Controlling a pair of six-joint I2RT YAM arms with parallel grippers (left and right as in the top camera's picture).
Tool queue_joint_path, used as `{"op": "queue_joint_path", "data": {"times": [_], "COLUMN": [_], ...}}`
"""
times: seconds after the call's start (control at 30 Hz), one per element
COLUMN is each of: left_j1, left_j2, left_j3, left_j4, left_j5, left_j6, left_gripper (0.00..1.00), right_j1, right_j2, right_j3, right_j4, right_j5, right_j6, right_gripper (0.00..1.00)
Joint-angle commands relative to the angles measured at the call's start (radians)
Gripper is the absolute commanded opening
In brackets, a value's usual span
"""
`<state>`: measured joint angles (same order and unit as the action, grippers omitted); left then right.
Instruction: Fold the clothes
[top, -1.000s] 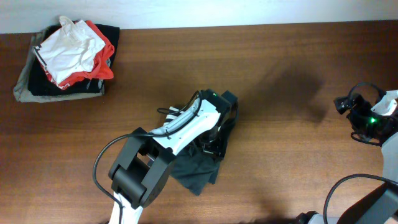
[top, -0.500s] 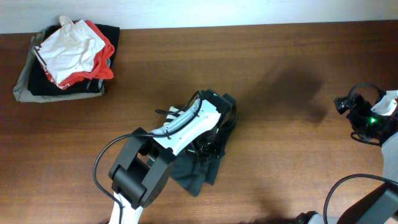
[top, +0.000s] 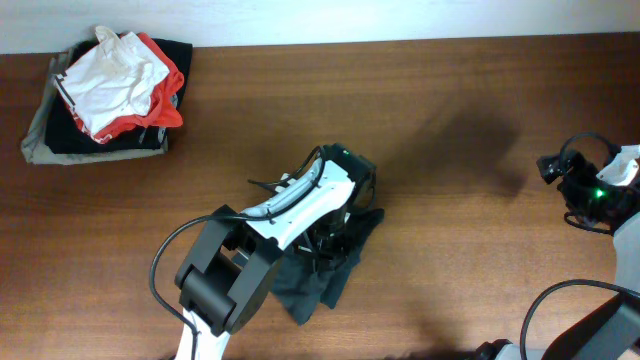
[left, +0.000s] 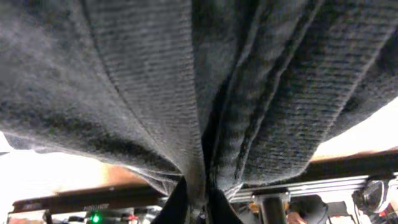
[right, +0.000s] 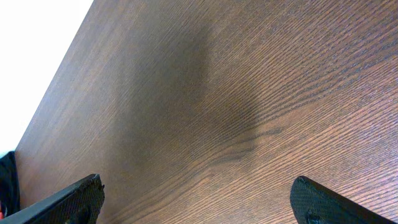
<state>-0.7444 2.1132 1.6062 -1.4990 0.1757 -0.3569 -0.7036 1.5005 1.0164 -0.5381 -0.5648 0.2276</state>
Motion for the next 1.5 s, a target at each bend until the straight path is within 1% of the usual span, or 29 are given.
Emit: {"op": "queue_joint_path", "data": {"times": [0.0, 0.17, 0.27, 0.4, 0.47, 0.5, 0.6, 0.77, 0.83, 0.87, 0.93, 0.97, 1.0, 1.07, 1.1, 1.17, 1.27, 1.33, 1.37, 1.47], "left_j1": [-0.011, -0.036, -0.063, -0.092, -0.102, -0.104, -0.101, -0.101, -0.101, -0.099, -0.093, -0.085, -0.072, -0.032, -0.006, 0.08, 0.224, 0.34, 0.386, 0.504], "left_j2": [-0.002, 0.004, 0.004, 0.004, 0.004, 0.004, 0.003, -0.01, -0.031, -0.041, -0.053, -0.056, -0.059, -0.06, -0.061, -0.06, -0.06, -0.06, -0.06, -0.06], "left_j3": [-0.003, -0.031, -0.074, -0.128, -0.148, -0.151, -0.138, -0.028, 0.069, 0.124, 0.201, 0.243, 0.274, 0.308, 0.311, 0.31, 0.31, 0.309, 0.309, 0.304], "left_j4": [0.028, 0.052, 0.106, 0.161, 0.163, 0.158, 0.133, 0.068, 0.036, 0.029, 0.024, 0.019, 0.015, 0.014, 0.018, 0.023, 0.048, 0.082, 0.098, 0.133], "left_j5": [0.011, 0.011, 0.014, 0.039, 0.042, 0.041, 0.041, 0.037, 0.037, 0.035, -0.013, -0.065, -0.115, -0.172, -0.182, -0.202, -0.203, -0.146, -0.095, 0.057], "left_j6": [0.018, 0.018, 0.018, 0.018, 0.018, 0.018, 0.018, 0.08, 0.112, 0.125, 0.127, 0.127, 0.127, 0.127, 0.128, 0.128, 0.178, 0.29, 0.343, 0.434], "left_gripper": [0.12, 0.14, 0.16, 0.28, 0.4, 0.45, 0.46, 0.46, 0.48, 0.5, 0.55, 0.63, 0.79, 0.93, 0.96, 0.99, 0.99, 0.99, 0.99, 0.99], "right_j1": [-0.004, -0.004, -0.004, -0.004, -0.004, -0.004, -0.004, -0.004, -0.004, -0.004, -0.004, -0.004, -0.004, -0.004, -0.004, -0.004, -0.004, -0.004, -0.004, -0.004], "right_j2": [0.0, 0.0, 0.0, 0.0, 0.0, 0.0, 0.0, 0.0, 0.0, 0.0, 0.0, 0.0, 0.0, 0.0, 0.0, 0.0, 0.0, 0.0, 0.0, 0.0], "right_j3": [0.007, 0.007, 0.007, 0.007, 0.007, 0.007, 0.007, 0.007, 0.007, 0.007, 0.007, 0.007, 0.007, 0.007, 0.007, 0.007, 0.007, 0.007, 0.007, 0.007], "right_j4": [0.0, 0.0, 0.0, 0.0, 0.0, 0.0, 0.0, 0.0, 0.0, 0.0, 0.0, 0.0, 0.0, 0.0, 0.0, 0.0, 0.0, 0.0, 0.0, 0.0], "right_j5": [0.002, 0.002, 0.002, 0.002, 0.002, 0.002, 0.002, 0.002, 0.002, 0.002, 0.002, 0.002, 0.002, 0.002, 0.002, 0.002, 0.002, 0.002, 0.002, 0.002], "right_j6": [-0.01, -0.009, -0.01, -0.009, -0.009, -0.009, -0.009, -0.009, -0.009, -0.01, -0.009, -0.01, -0.01, -0.009, -0.009, -0.009, -0.009, -0.009, -0.009, -0.009], "right_gripper": [0.99, 0.99, 0.99, 0.99, 0.99, 0.99, 0.99, 0.99, 0.99, 0.98, 0.99, 0.99, 0.99, 0.99, 0.99, 0.99, 0.99, 0.99, 0.99, 0.99]}}
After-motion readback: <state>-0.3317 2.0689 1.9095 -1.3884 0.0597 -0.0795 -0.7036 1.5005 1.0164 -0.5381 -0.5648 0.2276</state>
